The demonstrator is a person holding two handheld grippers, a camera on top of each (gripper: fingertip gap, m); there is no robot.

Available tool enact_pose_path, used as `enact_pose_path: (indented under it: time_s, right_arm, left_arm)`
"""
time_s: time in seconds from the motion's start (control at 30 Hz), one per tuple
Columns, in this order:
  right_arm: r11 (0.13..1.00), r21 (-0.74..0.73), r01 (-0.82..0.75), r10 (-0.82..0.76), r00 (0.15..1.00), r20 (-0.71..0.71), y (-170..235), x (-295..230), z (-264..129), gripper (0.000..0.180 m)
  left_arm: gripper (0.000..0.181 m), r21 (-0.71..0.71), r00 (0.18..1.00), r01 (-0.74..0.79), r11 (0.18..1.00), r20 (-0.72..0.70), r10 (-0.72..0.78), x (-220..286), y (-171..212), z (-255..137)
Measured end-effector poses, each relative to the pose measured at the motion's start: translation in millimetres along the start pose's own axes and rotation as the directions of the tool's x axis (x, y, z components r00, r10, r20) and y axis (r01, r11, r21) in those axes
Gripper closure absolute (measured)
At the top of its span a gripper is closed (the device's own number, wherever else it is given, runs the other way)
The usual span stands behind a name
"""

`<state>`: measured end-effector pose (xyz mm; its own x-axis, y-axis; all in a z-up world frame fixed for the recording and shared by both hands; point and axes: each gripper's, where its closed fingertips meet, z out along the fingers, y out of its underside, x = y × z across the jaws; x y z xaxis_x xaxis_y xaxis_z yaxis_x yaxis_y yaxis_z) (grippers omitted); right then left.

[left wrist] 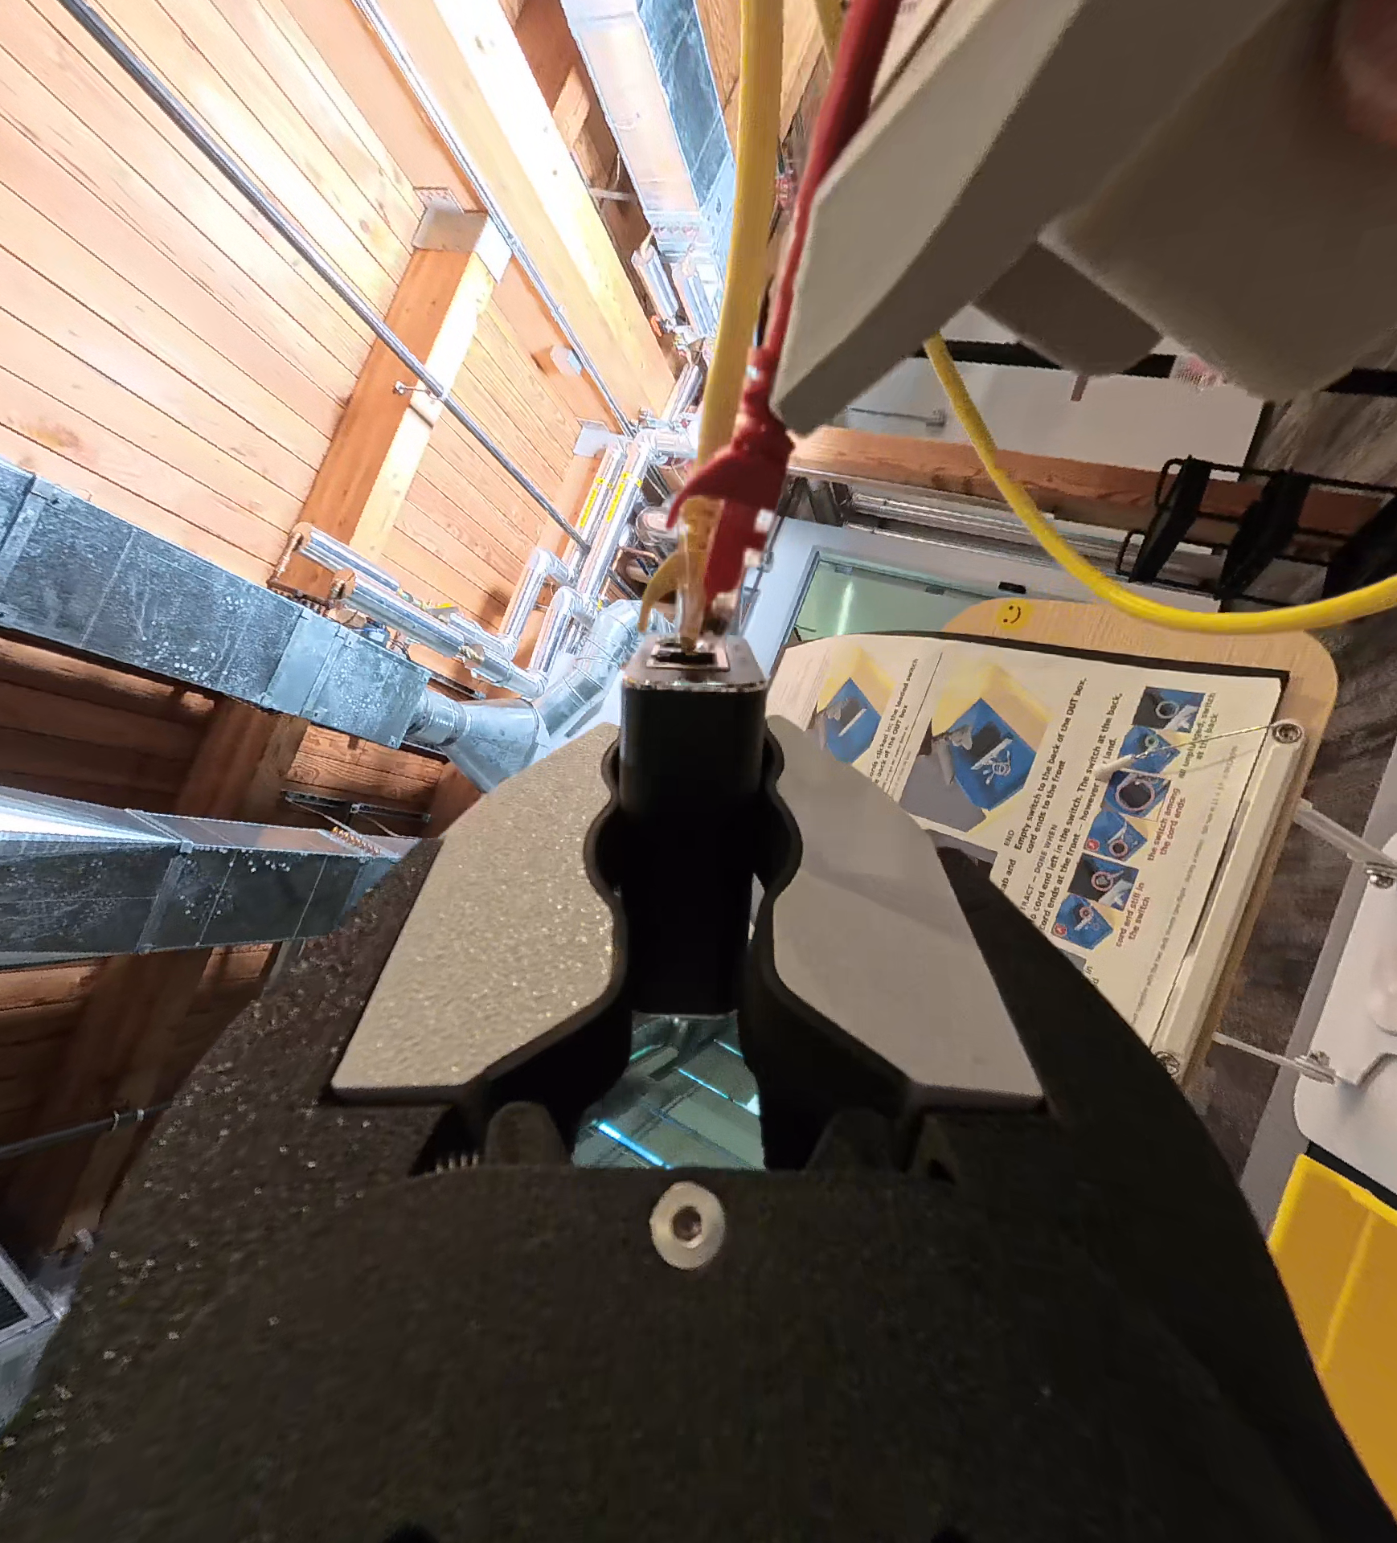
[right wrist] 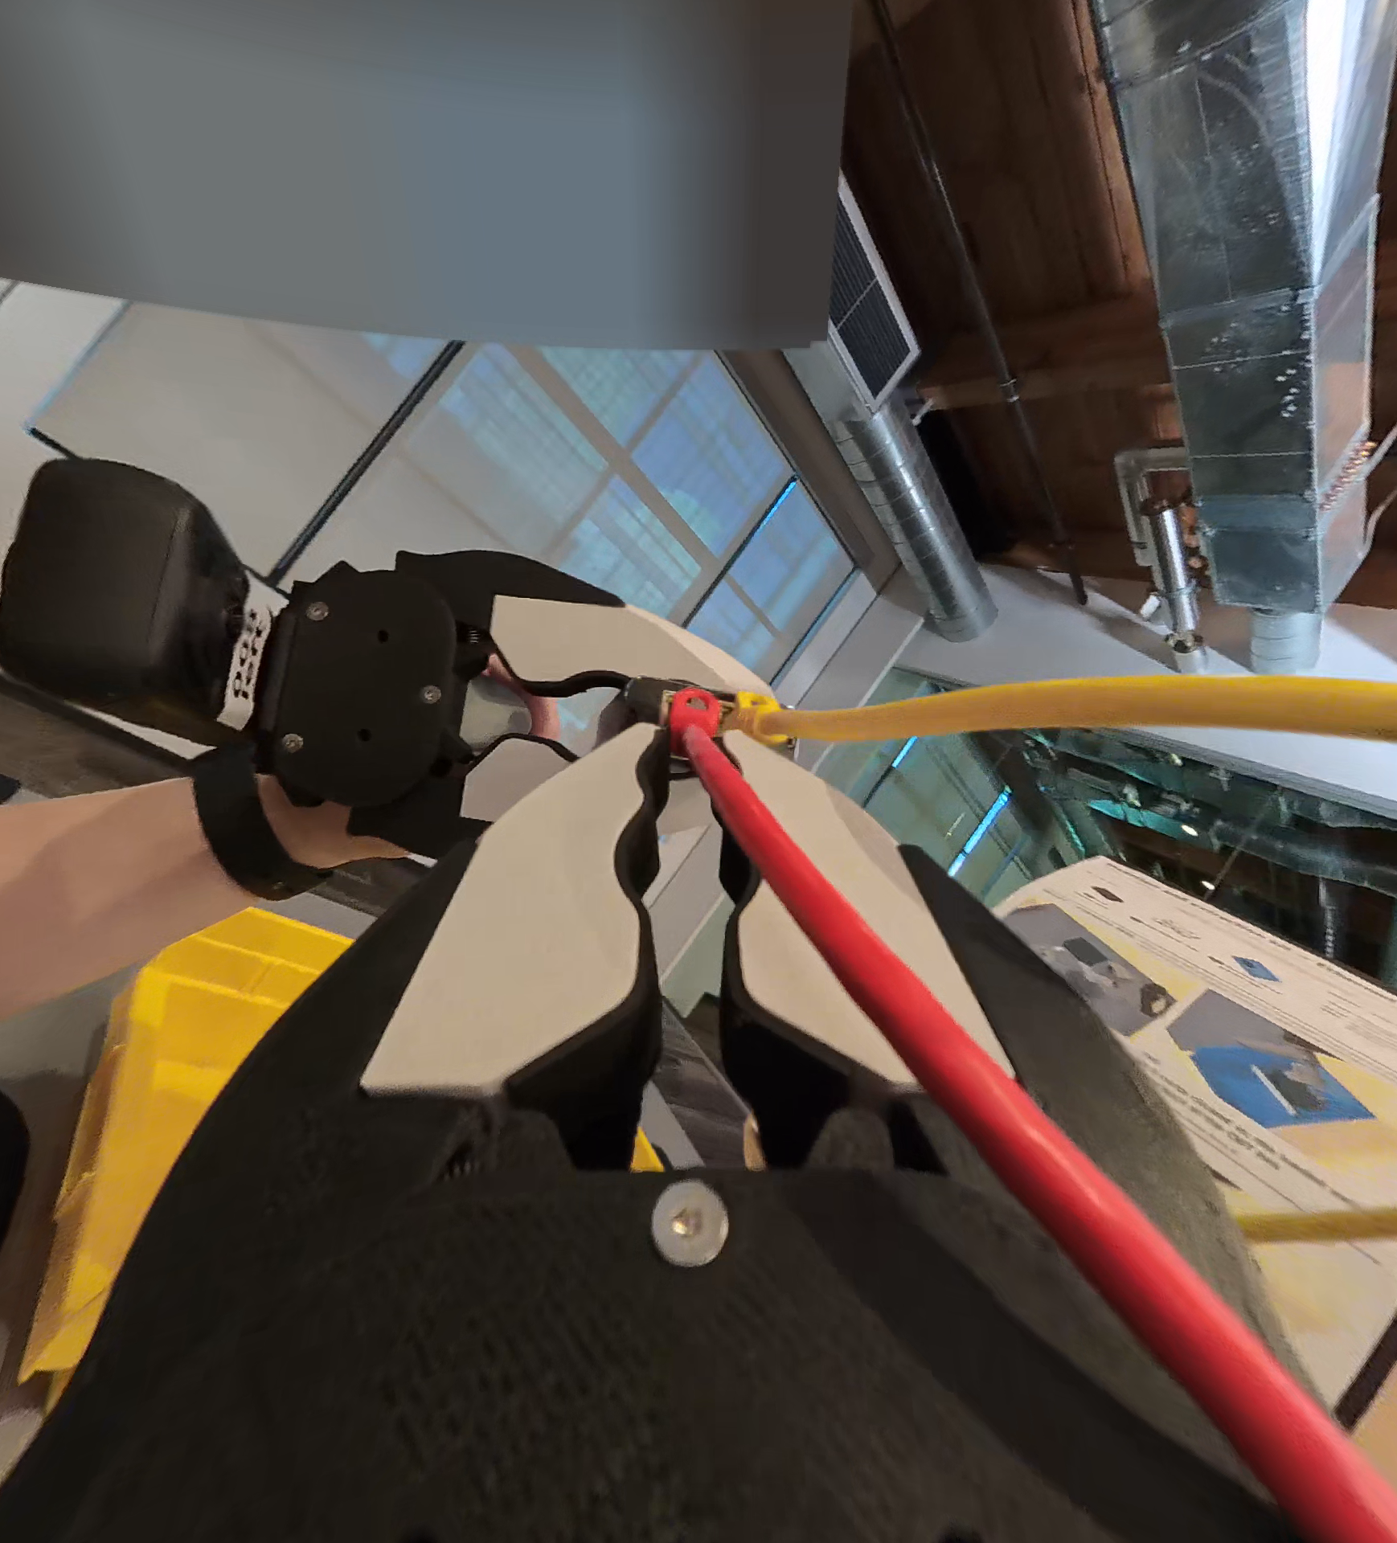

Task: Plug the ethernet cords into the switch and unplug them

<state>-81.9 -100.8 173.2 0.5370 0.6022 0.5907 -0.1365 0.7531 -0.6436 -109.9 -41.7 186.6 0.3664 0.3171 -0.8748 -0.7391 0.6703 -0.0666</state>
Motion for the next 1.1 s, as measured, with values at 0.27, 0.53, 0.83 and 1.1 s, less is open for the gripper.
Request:
enact_pose_path:
  time_s: [0.27, 0.53, 0.83, 1.1]
  right_arm:
    - [0.998, 0.024, 0.062, -0.063, 0.998, 0.017, -10, -7, 0, 0.170]
    - [0.998, 0.014, 0.060, -0.061, 0.997, 0.045, -9, -9, 1, 0.170]
    - [0.995, -0.086, -0.057, 0.064, 0.995, 0.082, 0, -9, 8, 0.169]
    - [0.976, -0.145, -0.161, 0.175, 0.980, 0.094, 9, -6, 9, 0.169]
  left_arm:
    - [0.155, 0.062, 1.000, 0.008, 0.998, 0.020, -0.009, -3, -11, -5]
    - [0.155, 0.090, 1.000, 0.010, 0.996, 0.023, -0.012, -4, -15, -7]
    - [0.155, 0.073, 0.997, -0.060, 0.996, 0.052, 0.056, -6, -8, -11]
    - [0.155, 0.029, 0.994, -0.103, 0.994, 0.029, 0.102, -2, -2, -10]
